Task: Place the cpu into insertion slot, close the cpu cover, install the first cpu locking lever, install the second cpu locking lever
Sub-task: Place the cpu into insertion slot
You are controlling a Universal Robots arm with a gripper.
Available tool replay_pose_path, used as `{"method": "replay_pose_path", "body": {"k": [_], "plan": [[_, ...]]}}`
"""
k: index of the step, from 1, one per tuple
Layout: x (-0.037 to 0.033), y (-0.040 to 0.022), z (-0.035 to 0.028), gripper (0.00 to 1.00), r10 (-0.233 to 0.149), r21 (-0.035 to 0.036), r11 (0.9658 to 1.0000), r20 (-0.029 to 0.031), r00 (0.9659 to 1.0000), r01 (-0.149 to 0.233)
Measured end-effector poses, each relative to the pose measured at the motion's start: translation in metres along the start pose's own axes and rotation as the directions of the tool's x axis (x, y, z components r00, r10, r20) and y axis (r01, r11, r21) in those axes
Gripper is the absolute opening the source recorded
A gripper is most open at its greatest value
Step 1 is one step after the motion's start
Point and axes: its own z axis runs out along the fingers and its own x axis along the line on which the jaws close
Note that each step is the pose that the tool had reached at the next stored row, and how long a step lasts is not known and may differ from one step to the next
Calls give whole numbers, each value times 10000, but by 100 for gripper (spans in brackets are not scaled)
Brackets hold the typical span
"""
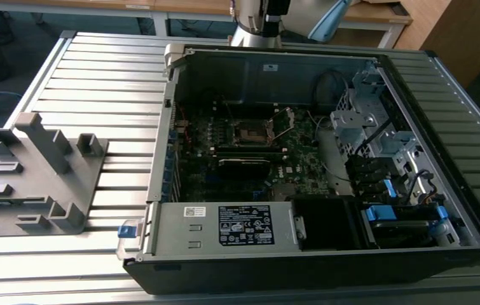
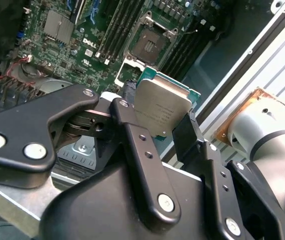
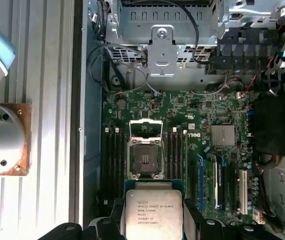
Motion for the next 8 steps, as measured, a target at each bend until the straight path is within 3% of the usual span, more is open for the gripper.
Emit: {"method": "replay_pose_path", "body": {"k": [5, 8], "plan": [[-2, -3, 86, 54, -188, 3, 9998, -8, 9998, 188], [-2, -3, 90, 54, -193, 4, 9998, -7, 9998, 193]]}}
